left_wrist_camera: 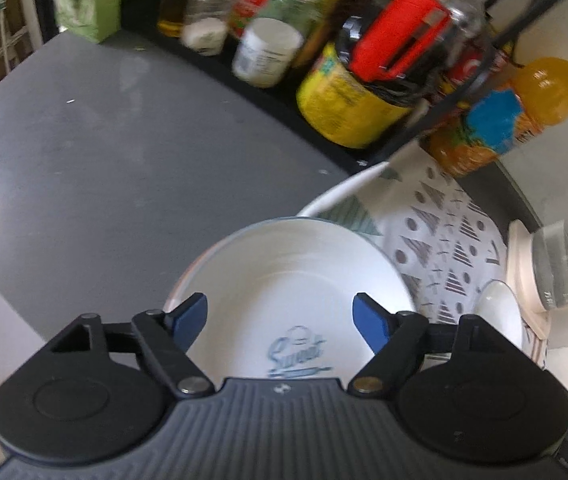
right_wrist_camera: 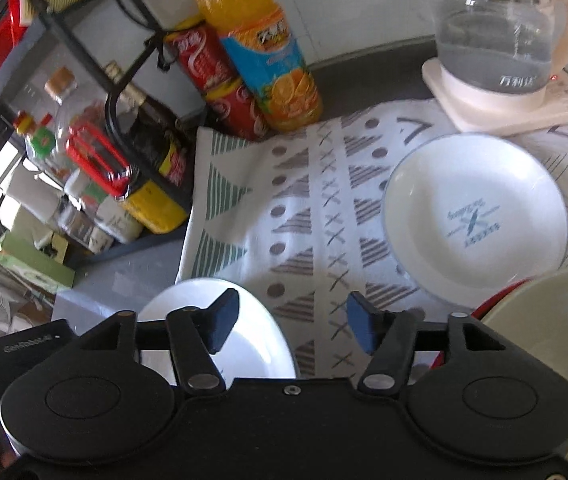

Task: Organize plates and bowls
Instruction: 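Move both grippers to the 'Bakery' plate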

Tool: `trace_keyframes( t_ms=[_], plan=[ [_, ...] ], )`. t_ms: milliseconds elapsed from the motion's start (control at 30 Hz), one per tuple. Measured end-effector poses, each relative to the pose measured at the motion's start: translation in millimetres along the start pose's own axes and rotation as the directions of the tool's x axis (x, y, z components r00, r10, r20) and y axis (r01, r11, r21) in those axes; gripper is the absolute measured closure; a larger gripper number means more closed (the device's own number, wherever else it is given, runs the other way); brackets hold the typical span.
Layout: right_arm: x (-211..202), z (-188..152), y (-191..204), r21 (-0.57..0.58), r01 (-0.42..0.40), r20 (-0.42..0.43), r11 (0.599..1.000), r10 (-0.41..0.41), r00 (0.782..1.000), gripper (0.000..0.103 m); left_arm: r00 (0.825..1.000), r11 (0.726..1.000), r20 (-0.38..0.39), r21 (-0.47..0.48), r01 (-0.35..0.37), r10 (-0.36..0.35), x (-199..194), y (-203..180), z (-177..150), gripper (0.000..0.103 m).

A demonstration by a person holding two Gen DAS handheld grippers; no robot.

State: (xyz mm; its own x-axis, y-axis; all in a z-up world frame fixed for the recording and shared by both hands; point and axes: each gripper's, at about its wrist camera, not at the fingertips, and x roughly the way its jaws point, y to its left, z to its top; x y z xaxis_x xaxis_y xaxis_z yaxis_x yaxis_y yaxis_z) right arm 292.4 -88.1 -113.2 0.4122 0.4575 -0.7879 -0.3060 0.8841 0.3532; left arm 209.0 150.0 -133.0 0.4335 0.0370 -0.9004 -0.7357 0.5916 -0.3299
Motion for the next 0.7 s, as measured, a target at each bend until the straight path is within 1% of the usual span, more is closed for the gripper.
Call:
trace_keyframes(
  t_ms=[100, 167, 300, 600, 700],
  plan=[
    [-7.1, 9.0, -3.8, 0.003, 0.018, 0.016, 1.0, -0.018, 1.0, 0.032, 1.0, 0.999, 0.001, 0.033, 0.018, -0.018, 2.0, -19.2, 1.7, 0.024],
    [-12.4, 14.5, -7.6, 0.001, 0.028, 0.031, 1.0, -0.028, 0.999, 0.03, 1.0, 0.998, -0.002, 0.046, 0.031, -0.031, 3.4, -30.2, 3.4, 0.024],
    [-21.4, 24.6, -18.1, 0.013, 0.054, 0.057, 0.998, -0.055, 0.997, 0.022, 0.999, 0.995, -0.017, 0.084, 0.051, -0.05, 9.4, -53.9, 5.4, 0.024],
    [-32.1, 38.3, -52.4, 0.055, 0.123, 0.081, 0.991, -0.127, 0.989, 0.022, 0.994, 0.982, -0.067, 0.163, 0.1, -0.091, 27.1, -100.6, 2.1, 0.024],
    [-34.7, 40.9, -61.2, 0.072, 0.13, 0.087, 0.989, -0.136, 0.987, 0.022, 0.991, 0.976, -0.09, 0.187, 0.115, -0.099, 36.0, -114.9, 0.3, 0.024]
  ],
)
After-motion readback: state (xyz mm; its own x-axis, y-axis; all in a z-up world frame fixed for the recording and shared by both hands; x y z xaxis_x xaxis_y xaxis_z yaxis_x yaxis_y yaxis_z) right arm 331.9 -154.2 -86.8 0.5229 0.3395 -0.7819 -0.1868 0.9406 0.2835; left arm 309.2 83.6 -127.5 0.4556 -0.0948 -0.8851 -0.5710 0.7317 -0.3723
